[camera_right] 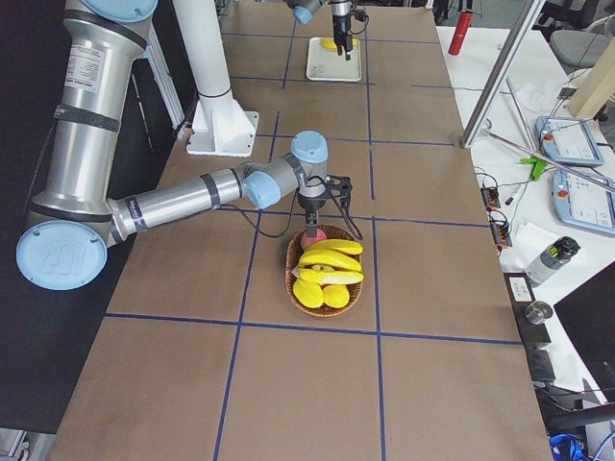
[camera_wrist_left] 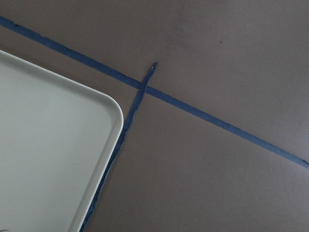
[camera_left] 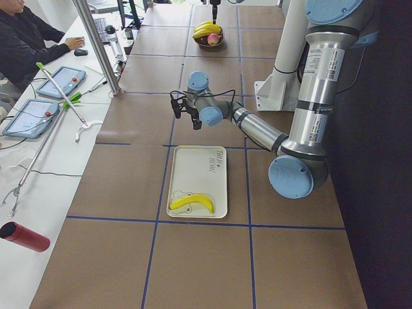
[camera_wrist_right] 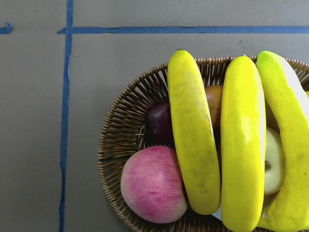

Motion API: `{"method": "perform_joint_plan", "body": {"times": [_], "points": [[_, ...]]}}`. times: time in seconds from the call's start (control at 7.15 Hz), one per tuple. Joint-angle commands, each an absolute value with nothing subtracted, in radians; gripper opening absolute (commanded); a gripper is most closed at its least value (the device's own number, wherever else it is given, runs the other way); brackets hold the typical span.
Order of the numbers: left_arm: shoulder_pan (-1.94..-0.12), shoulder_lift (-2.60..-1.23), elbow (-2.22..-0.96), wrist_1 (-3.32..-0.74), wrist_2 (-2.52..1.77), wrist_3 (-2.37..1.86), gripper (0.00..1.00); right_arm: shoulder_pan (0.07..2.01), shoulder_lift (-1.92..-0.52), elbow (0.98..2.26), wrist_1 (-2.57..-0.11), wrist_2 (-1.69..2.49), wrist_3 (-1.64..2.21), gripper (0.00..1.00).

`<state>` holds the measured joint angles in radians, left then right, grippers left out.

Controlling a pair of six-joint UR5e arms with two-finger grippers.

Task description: Transfer all bananas from basket to plate

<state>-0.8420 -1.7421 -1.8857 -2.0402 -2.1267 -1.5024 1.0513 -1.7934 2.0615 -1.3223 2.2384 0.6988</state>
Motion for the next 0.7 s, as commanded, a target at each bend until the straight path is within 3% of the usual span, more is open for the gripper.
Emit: {"method": "perform_joint_plan", "body": {"times": [0.0, 0.56], "points": [[-0.796, -1.770, -1.885, -2.040, -2.088, -1.543, 0.99, 1.051, -1.789, 2.002, -1.322, 2.237, 0.690, 0.99], [-0.772, -1.773, -1.885, -2.040, -2.062, -1.548, 0.99, 1.051, -1.761, 1.927, -1.321, 2.224, 0.693, 0.87]]}}
